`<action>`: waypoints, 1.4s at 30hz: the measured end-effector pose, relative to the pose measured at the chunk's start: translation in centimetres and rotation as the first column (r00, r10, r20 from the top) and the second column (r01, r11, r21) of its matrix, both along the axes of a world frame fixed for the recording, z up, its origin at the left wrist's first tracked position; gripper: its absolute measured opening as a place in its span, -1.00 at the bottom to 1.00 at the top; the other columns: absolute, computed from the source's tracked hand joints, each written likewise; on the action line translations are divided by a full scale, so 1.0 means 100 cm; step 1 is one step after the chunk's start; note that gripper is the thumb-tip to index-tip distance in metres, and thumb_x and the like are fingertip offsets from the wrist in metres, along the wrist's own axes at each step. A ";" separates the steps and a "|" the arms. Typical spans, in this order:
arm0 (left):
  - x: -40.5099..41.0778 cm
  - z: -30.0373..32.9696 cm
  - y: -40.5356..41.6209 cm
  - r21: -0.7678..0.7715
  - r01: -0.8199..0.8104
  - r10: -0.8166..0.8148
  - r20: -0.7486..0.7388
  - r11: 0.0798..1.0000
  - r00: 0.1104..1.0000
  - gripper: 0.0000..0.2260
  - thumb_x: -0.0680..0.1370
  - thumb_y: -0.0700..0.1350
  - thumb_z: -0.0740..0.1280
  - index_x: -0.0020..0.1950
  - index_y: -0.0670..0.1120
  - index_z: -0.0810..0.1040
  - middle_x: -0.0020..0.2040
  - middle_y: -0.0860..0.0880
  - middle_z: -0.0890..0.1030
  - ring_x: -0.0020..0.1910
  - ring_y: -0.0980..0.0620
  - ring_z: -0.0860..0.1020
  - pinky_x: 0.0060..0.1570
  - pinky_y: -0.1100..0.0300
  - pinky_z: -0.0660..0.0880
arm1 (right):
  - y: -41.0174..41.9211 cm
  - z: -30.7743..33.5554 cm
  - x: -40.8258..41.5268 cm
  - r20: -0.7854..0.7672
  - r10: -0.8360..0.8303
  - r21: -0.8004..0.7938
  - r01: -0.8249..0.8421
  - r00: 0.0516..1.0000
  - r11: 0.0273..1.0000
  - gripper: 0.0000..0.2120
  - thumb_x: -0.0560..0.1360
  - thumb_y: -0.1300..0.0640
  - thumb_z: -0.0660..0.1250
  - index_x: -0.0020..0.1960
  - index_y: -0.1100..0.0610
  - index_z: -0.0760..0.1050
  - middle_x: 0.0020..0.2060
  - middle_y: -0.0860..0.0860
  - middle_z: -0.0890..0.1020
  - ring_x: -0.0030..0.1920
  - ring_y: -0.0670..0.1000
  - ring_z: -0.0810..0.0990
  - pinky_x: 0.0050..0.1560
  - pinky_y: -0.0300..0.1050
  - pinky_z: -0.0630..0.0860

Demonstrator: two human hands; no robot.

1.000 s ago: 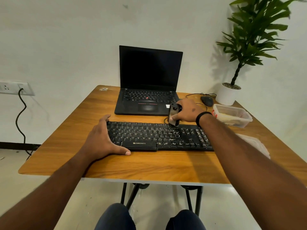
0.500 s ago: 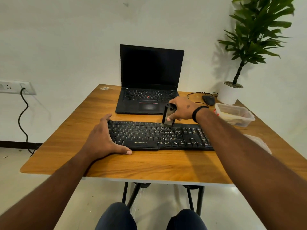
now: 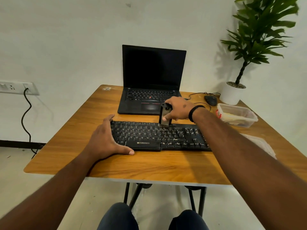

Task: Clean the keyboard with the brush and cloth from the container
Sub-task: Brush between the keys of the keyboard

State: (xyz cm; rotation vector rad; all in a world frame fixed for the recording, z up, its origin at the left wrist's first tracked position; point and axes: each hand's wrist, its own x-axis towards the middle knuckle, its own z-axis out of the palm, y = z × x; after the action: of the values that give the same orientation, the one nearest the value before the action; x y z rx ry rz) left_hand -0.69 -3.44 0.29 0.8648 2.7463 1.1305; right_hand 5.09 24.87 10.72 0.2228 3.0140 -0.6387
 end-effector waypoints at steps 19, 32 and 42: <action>0.000 -0.002 -0.001 0.004 -0.002 0.002 0.004 1.000 1.000 0.43 -0.16 0.51 0.54 0.59 0.08 0.02 0.50 -0.09 0.34 0.44 -0.09 0.34 0.40 -0.06 0.32 | 0.018 -0.036 0.014 -0.307 -0.322 -0.186 0.276 0.896 0.943 -0.77 0.46 0.03 0.49 -0.20 0.02 0.44 -0.17 0.03 0.62 -0.08 0.08 0.62 -0.02 0.07 0.62; 0.000 -0.001 0.000 0.016 0.007 -0.007 0.011 1.000 1.000 0.43 -0.16 0.50 0.55 0.59 0.08 0.03 0.51 -0.09 0.33 0.44 -0.09 0.34 0.40 -0.04 0.32 | -0.022 -0.033 0.012 -0.397 -0.103 -0.195 0.026 0.912 0.981 -0.75 0.47 -0.07 0.46 -0.07 0.06 0.50 -0.22 -0.08 0.57 -0.22 -0.13 0.52 -0.27 -0.29 0.41; -0.002 -0.002 0.000 0.011 0.006 -0.006 0.009 1.000 1.000 0.44 -0.17 0.52 0.53 0.59 0.07 0.03 0.50 -0.10 0.34 0.42 -0.09 0.36 0.39 -0.05 0.34 | -0.018 -0.046 0.015 -0.420 -0.113 -0.065 0.094 0.901 0.993 -0.77 0.51 -0.03 0.43 0.01 0.05 0.45 -0.11 -0.06 0.55 -0.11 -0.08 0.50 -0.21 -0.33 0.38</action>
State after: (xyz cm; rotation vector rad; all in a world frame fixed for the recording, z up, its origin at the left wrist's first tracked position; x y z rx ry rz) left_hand -0.85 -3.44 0.08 0.8666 2.7314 1.1461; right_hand 6.61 23.04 6.07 0.2764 3.4157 -0.8634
